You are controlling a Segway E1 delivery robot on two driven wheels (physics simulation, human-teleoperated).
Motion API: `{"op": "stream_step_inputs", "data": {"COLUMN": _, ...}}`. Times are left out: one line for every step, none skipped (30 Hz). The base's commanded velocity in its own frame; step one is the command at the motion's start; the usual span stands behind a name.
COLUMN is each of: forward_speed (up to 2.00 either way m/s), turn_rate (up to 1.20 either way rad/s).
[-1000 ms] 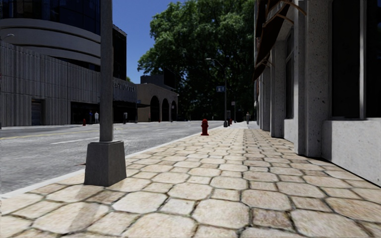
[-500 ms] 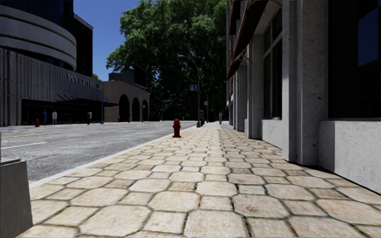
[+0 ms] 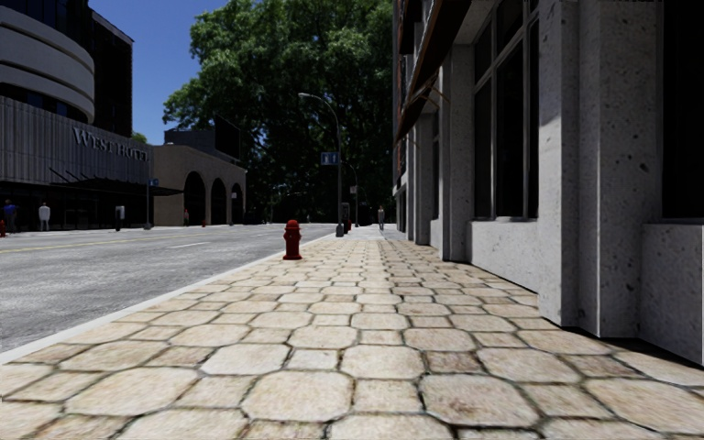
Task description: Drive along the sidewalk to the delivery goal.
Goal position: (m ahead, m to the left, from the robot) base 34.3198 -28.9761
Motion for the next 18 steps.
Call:
{"op": "stream_step_inputs", "data": {"forward_speed": 2.0, "turn_rate": 0.0}}
{"op": "stream_step_inputs", "data": {"forward_speed": 2.0, "turn_rate": 0.0}}
{"op": "stream_step_inputs", "data": {"forward_speed": 2.0, "turn_rate": 0.0}}
{"op": "stream_step_inputs", "data": {"forward_speed": 2.0, "turn_rate": 0.0}}
{"op": "stream_step_inputs", "data": {"forward_speed": 2.0, "turn_rate": 0.0}}
{"op": "stream_step_inputs", "data": {"forward_speed": 2.0, "turn_rate": 0.0}}
{"op": "stream_step_inputs", "data": {"forward_speed": 2.0, "turn_rate": 0.0}}
{"op": "stream_step_inputs", "data": {"forward_speed": 2.0, "turn_rate": 0.0}}
{"op": "stream_step_inputs", "data": {"forward_speed": 2.0, "turn_rate": 0.0}}
{"op": "stream_step_inputs", "data": {"forward_speed": 2.0, "turn_rate": 0.0}}
{"op": "stream_step_inputs", "data": {"forward_speed": 2.0, "turn_rate": 0.0}}
{"op": "stream_step_inputs", "data": {"forward_speed": 2.0, "turn_rate": 0.0}}
{"op": "stream_step_inputs", "data": {"forward_speed": 2.0, "turn_rate": 0.0}}
{"op": "stream_step_inputs", "data": {"forward_speed": 2.0, "turn_rate": 0.0}}
{"op": "stream_step_inputs", "data": {"forward_speed": 2.0, "turn_rate": 0.0}}
{"op": "stream_step_inputs", "data": {"forward_speed": 2.0, "turn_rate": 0.0}}
{"op": "stream_step_inputs", "data": {"forward_speed": 2.0, "turn_rate": 0.0}}
{"op": "stream_step_inputs", "data": {"forward_speed": 2.0, "turn_rate": 0.0}}
